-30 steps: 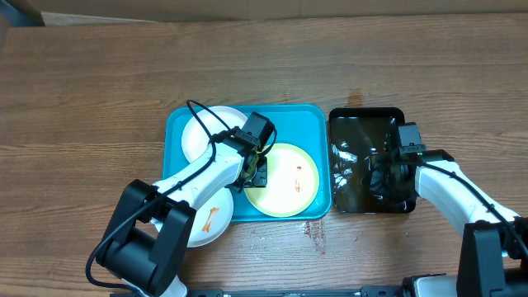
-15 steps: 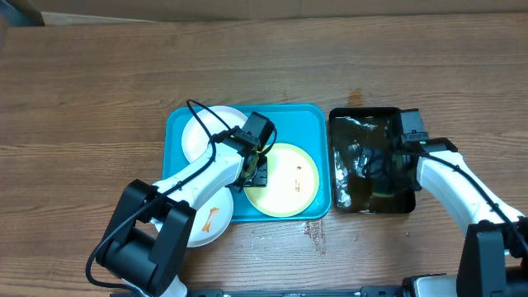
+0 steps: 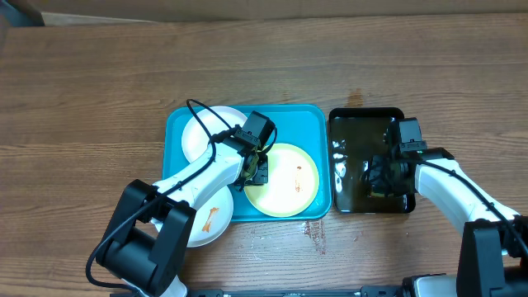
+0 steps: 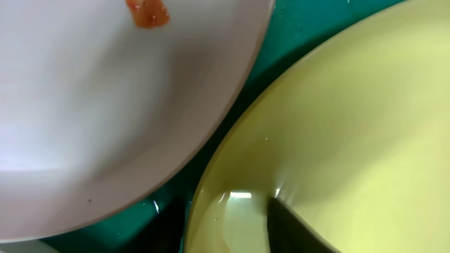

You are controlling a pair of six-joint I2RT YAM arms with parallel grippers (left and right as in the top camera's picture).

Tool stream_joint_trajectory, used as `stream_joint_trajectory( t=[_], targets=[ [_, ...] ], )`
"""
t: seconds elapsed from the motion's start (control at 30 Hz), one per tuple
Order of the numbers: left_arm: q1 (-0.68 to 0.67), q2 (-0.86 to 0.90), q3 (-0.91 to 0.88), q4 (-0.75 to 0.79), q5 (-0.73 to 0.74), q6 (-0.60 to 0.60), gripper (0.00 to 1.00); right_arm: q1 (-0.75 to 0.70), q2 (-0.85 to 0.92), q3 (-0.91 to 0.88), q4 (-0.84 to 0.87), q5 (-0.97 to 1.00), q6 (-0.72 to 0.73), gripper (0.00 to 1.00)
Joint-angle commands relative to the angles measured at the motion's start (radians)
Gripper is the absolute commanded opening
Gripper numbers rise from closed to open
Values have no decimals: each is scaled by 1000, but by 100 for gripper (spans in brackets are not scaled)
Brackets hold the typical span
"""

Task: Clean dirty plates on tray and stack at the side
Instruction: 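Grasp the green sponge in the black tray with the right gripper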

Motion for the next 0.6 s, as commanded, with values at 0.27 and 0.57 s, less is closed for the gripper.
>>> stream_joint_trajectory(
  t=[0.27, 0.57],
  targets=[
    [4, 14, -11, -5, -15, -4, 7, 0, -2, 222, -255, -1, 1, 4],
    [4, 14, -11, -11, -15, -5, 4, 1, -2, 275, -434, -80, 8, 4]
  ],
)
